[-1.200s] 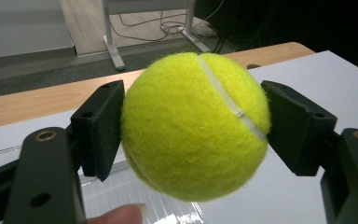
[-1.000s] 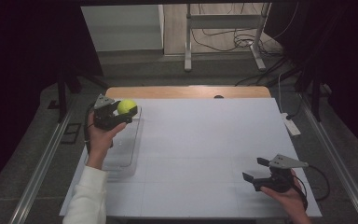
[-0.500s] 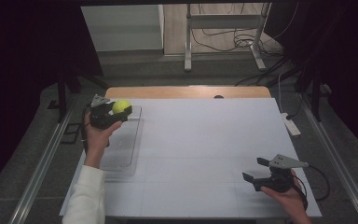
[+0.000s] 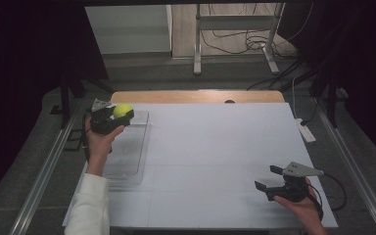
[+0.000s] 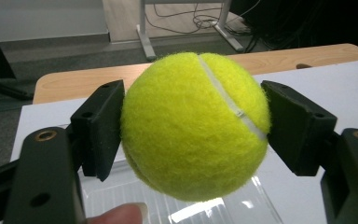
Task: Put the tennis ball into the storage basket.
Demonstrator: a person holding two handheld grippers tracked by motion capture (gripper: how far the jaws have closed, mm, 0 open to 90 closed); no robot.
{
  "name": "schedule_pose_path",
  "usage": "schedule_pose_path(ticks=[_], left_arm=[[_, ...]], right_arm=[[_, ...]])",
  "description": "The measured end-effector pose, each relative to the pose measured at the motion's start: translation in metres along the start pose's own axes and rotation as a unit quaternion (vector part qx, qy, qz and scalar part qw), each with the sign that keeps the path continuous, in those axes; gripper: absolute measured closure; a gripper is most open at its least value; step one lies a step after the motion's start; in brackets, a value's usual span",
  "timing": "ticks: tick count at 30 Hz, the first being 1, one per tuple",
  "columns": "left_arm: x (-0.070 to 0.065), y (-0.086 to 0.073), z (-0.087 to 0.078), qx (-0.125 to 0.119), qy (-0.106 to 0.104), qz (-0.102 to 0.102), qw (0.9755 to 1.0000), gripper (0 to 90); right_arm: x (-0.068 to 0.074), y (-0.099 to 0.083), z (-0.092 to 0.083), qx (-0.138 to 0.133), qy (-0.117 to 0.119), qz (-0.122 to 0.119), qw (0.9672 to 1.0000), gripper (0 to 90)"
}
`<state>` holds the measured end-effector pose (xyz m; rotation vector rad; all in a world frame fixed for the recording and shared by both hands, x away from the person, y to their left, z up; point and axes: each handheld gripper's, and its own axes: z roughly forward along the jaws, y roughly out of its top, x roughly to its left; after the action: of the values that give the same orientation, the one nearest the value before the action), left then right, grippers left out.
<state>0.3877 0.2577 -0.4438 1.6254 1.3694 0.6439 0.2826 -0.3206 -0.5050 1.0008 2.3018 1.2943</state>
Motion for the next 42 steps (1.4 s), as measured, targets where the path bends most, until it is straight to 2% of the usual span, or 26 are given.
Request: schedule_pose_path(ticks=[17,28,32,37,42], left_arm=[[0.015,-0.003,0.005,0.008,0.015,-0.013,0.9998,26.6],[0.021,-0.008,0.012,0.025,0.021,-0.019,0.9993,26.6],[0.025,-0.009,0.016,0.037,0.017,-0.02,0.999,26.6],[0.026,-0.011,0.021,0.05,0.022,-0.023,0.9982,26.6],[0.026,-0.012,0.025,0.057,0.024,-0.017,0.998,26.6]], right_arm=[[0.0,0.0,0.0,0.0,0.0,0.002,1.0,12.5],[0.0,0.0,0.001,0.001,0.0,0.0,1.0,12.5],[0.0,0.0,0.001,0.001,-0.001,0.001,1.0,12.5],[0.0,0.0,0.001,0.002,-0.002,0.001,1.0,12.6],[0.0,0.0,0.001,0.002,-0.003,0.002,1.0,12.6]])
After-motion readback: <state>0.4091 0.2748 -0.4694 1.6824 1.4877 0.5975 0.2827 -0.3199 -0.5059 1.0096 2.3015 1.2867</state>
